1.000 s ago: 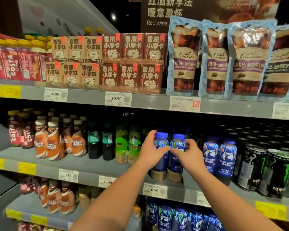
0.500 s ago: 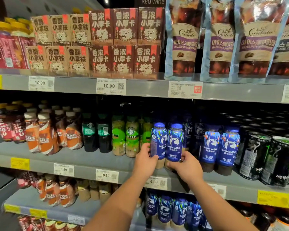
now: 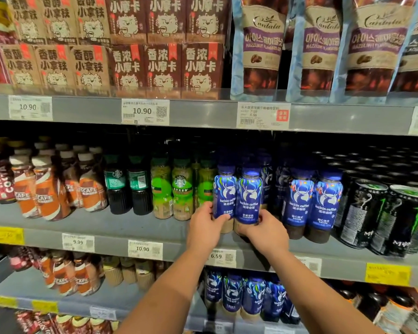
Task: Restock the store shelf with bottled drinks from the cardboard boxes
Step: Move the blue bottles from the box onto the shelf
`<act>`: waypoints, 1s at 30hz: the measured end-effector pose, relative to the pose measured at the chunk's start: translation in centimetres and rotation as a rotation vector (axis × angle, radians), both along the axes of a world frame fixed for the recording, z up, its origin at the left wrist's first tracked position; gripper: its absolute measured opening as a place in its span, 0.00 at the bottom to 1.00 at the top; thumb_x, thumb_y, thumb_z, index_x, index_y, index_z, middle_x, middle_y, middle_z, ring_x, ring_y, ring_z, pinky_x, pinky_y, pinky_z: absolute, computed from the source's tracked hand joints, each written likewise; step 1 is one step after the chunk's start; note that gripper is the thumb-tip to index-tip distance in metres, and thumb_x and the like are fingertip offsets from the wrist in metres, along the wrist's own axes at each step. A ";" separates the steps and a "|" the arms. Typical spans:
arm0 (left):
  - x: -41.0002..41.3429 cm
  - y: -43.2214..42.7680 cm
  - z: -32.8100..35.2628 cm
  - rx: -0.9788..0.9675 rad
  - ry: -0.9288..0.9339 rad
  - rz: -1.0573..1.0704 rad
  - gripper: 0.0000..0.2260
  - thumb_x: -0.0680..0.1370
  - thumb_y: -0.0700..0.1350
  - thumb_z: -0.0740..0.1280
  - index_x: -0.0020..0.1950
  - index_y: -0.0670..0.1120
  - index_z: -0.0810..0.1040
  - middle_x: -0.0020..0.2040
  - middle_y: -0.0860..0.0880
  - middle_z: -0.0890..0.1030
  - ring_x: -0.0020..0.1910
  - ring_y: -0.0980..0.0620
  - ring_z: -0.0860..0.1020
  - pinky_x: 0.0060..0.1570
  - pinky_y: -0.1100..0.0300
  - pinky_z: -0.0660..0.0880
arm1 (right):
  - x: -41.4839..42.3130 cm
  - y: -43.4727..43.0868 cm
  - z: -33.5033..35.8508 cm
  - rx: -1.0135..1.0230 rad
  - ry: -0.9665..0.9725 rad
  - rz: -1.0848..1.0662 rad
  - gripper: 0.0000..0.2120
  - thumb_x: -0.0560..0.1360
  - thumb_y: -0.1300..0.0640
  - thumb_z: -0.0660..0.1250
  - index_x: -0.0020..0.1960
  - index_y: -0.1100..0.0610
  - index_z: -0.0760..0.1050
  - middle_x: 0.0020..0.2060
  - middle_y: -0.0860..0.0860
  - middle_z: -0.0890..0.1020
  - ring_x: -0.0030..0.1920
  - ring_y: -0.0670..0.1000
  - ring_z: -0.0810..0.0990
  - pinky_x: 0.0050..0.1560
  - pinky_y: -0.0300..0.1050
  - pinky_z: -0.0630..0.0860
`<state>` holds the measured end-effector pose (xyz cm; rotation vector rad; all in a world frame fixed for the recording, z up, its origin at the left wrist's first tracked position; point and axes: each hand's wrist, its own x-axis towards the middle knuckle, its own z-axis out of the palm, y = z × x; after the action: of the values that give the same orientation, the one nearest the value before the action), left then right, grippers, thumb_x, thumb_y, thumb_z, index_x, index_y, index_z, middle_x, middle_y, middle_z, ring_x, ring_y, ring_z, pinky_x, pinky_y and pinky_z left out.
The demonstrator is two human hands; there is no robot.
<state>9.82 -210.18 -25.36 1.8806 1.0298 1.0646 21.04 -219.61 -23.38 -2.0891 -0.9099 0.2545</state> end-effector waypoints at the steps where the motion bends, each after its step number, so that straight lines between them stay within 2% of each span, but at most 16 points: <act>1: 0.0 0.1 0.0 0.016 0.014 -0.006 0.11 0.74 0.49 0.72 0.55 0.52 0.77 0.49 0.54 0.78 0.48 0.53 0.78 0.53 0.52 0.77 | 0.0 0.0 0.0 0.006 0.001 0.000 0.18 0.62 0.43 0.73 0.49 0.46 0.75 0.45 0.47 0.83 0.48 0.54 0.80 0.45 0.46 0.74; 4: 0.1 0.2 0.2 0.040 0.052 -0.003 0.14 0.76 0.49 0.69 0.61 0.49 0.77 0.50 0.54 0.72 0.49 0.52 0.77 0.54 0.54 0.75 | 0.0 0.1 -0.2 0.026 0.008 -0.036 0.20 0.62 0.45 0.74 0.50 0.50 0.76 0.44 0.48 0.83 0.47 0.53 0.81 0.45 0.46 0.76; 7: 0.1 -0.1 0.2 0.040 0.065 0.027 0.13 0.73 0.52 0.72 0.55 0.52 0.77 0.49 0.54 0.77 0.44 0.54 0.78 0.47 0.56 0.75 | -0.2 0.3 -0.3 0.025 -0.004 -0.095 0.22 0.61 0.45 0.75 0.49 0.52 0.72 0.46 0.49 0.82 0.47 0.54 0.80 0.42 0.45 0.73; 9: 0.1 -0.3 0.2 0.032 0.068 0.073 0.16 0.69 0.54 0.75 0.51 0.53 0.74 0.45 0.56 0.77 0.42 0.56 0.77 0.42 0.58 0.74 | -0.2 0.4 -0.3 0.020 -0.010 -0.115 0.23 0.61 0.44 0.75 0.49 0.53 0.71 0.46 0.50 0.82 0.46 0.54 0.80 0.40 0.44 0.70; 14: 0.4 -0.4 0.2 0.099 0.140 0.132 0.18 0.71 0.53 0.74 0.57 0.49 0.77 0.45 0.54 0.74 0.44 0.52 0.76 0.44 0.56 0.74 | 0.0 0.6 -0.4 0.014 -0.013 -0.104 0.20 0.61 0.44 0.75 0.47 0.51 0.75 0.43 0.49 0.83 0.45 0.53 0.80 0.40 0.44 0.72; 21: 0.2 -1.0 0.3 0.117 0.151 0.171 0.13 0.72 0.54 0.73 0.53 0.49 0.80 0.44 0.53 0.80 0.40 0.55 0.75 0.37 0.61 0.68 | 0.2 0.5 -0.6 -0.014 -0.064 -0.114 0.18 0.62 0.45 0.76 0.48 0.51 0.79 0.42 0.50 0.83 0.41 0.52 0.80 0.37 0.41 0.68; 24: -0.1 -1.5 0.5 0.087 0.144 0.164 0.14 0.72 0.52 0.73 0.55 0.48 0.79 0.47 0.52 0.81 0.41 0.54 0.76 0.39 0.60 0.70 | 0.2 0.4 -0.7 -0.023 -0.060 -0.081 0.17 0.64 0.46 0.76 0.49 0.52 0.79 0.43 0.50 0.84 0.43 0.53 0.80 0.38 0.42 0.69; 27: -0.7 -2.0 0.7 0.082 0.168 0.051 0.17 0.73 0.50 0.72 0.60 0.49 0.76 0.53 0.52 0.79 0.50 0.51 0.77 0.48 0.56 0.73 | 0.1 0.2 -0.1 -0.050 -0.012 -0.012 0.17 0.66 0.49 0.75 0.52 0.55 0.78 0.48 0.52 0.83 0.47 0.54 0.80 0.43 0.43 0.72; 30: -2.5 -2.3 1.1 0.157 0.266 -0.039 0.19 0.75 0.50 0.69 0.64 0.48 0.73 0.58 0.50 0.77 0.57 0.50 0.75 0.55 0.55 0.71 | -0.8 -0.4 1.2 -0.033 0.030 -0.001 0.10 0.68 0.52 0.74 0.43 0.55 0.76 0.49 0.56 0.83 0.49 0.57 0.80 0.44 0.44 0.71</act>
<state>7.31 -212.46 -24.23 2.2051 1.0769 0.9113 20.28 -220.01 -22.23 -2.1103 -0.8928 0.3015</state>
